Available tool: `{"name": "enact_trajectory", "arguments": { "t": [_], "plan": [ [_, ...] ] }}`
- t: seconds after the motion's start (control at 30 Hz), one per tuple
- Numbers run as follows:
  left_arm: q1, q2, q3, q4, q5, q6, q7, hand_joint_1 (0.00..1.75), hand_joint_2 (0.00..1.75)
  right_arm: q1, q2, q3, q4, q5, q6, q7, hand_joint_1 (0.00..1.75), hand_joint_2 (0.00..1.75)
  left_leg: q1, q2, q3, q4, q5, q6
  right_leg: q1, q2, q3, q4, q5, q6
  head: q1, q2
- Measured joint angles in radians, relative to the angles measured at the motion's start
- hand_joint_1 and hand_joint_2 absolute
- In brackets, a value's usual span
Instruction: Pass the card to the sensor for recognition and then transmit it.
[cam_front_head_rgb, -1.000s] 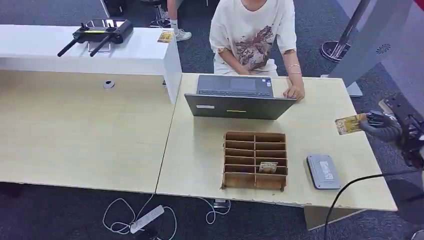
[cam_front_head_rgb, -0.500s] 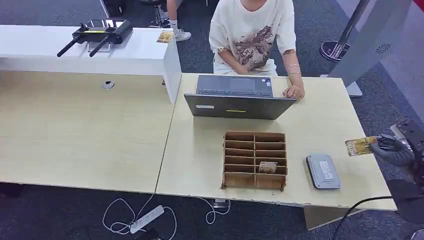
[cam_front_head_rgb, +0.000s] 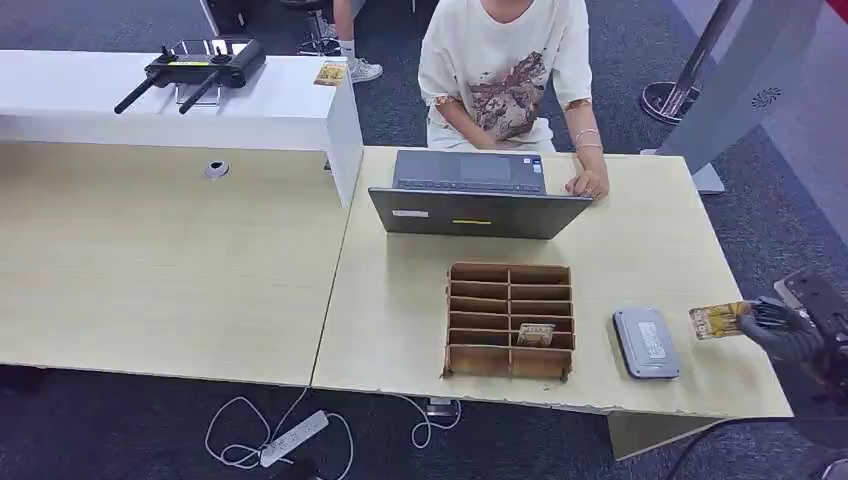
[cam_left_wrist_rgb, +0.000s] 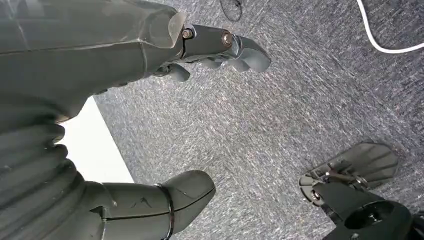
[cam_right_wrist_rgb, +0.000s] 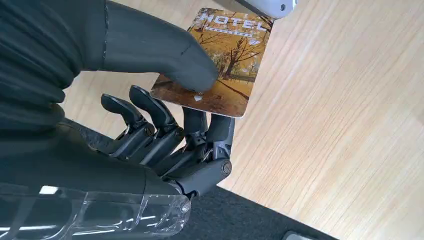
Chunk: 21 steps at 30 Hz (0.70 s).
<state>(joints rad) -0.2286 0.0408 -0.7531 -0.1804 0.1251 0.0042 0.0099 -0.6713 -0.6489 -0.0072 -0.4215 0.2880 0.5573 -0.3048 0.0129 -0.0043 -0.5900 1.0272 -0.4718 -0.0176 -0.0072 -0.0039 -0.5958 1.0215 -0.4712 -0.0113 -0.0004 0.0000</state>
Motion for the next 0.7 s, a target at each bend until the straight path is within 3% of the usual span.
{"name": "enact_trajectory", "arguments": {
  "t": [0.7],
  "plan": [
    [0.002,-0.003,0.047,-0.005,-0.055,-0.014,0.000,0.00,1.75,0.018,0.037,0.045,-0.055,-0.059,0.082,-0.045,1.75,1.75,0.000,0.000,0.000,0.000,0.000,0.000,0.000,0.000,0.000,0.000,0.000,0.000,0.000,0.000]
  ]
}}
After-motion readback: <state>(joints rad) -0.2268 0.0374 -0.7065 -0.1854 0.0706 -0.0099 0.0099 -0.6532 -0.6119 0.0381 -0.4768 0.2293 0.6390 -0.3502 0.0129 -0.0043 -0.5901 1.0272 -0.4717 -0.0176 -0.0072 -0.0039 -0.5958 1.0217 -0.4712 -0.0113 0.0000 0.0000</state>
